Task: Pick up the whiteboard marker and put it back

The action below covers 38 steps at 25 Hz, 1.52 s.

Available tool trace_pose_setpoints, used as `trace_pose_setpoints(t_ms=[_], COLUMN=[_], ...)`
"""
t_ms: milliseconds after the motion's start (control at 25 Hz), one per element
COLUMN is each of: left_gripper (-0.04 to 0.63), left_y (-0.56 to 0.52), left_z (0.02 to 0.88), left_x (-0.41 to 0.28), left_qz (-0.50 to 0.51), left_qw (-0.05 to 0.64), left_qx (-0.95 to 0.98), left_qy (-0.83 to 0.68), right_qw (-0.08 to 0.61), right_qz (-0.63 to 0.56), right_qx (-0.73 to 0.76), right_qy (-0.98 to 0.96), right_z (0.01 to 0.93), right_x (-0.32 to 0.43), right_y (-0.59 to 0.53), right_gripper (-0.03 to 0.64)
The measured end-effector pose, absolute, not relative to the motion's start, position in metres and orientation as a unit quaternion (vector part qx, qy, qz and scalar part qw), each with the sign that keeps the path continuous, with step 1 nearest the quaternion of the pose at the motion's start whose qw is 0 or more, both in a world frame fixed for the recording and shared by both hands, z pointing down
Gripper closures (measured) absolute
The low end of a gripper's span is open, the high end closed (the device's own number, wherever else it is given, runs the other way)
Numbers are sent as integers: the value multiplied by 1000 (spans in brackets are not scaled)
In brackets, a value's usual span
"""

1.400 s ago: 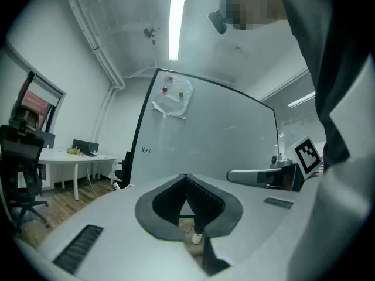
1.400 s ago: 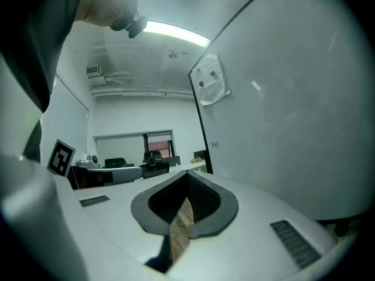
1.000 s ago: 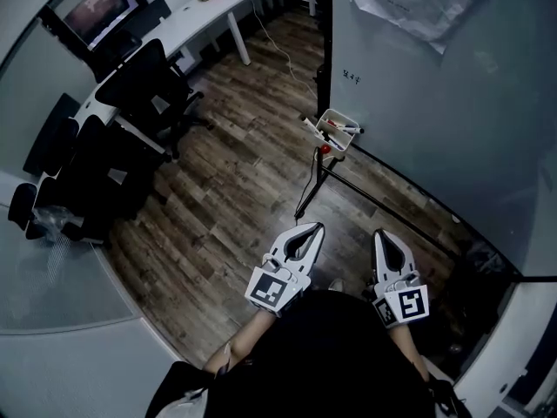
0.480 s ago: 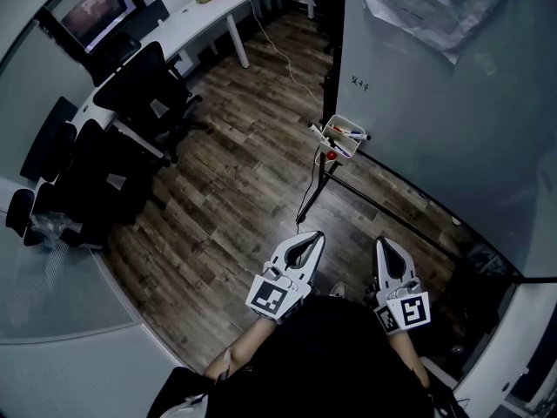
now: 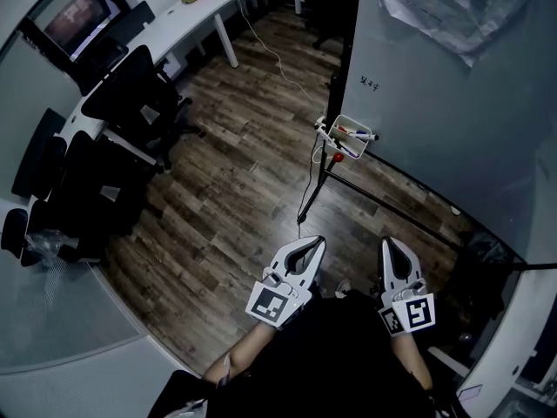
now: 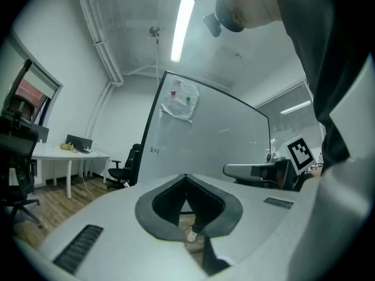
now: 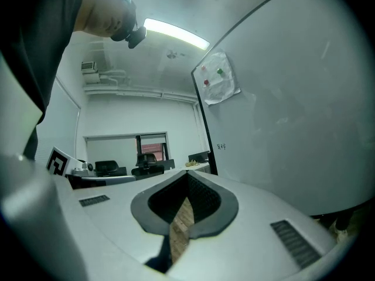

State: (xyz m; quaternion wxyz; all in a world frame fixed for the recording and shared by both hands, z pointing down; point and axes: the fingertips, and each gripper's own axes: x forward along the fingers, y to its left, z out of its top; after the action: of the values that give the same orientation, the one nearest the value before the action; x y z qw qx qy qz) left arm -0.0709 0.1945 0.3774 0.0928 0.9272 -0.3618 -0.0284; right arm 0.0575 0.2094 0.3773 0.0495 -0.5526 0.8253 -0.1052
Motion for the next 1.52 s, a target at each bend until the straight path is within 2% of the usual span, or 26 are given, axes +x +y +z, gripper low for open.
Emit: trace_pose_setpoints(t_ms=[520,1520], left_gripper=[588,588], left_y=[164,80], left_z=[386,394], left_x=[-76,4], left_qz=[-22,-15], left_qw=[100,93], left_qx=[926,894], left_qy=[-363,-438], right_qw=[43,33], right_qz=[-115,-124], right_qx=[-573,-500], right_qy=[810,856], right_z=[388,406], right_x=[71,129], right_y=[182,87], right_gripper=[603,603])
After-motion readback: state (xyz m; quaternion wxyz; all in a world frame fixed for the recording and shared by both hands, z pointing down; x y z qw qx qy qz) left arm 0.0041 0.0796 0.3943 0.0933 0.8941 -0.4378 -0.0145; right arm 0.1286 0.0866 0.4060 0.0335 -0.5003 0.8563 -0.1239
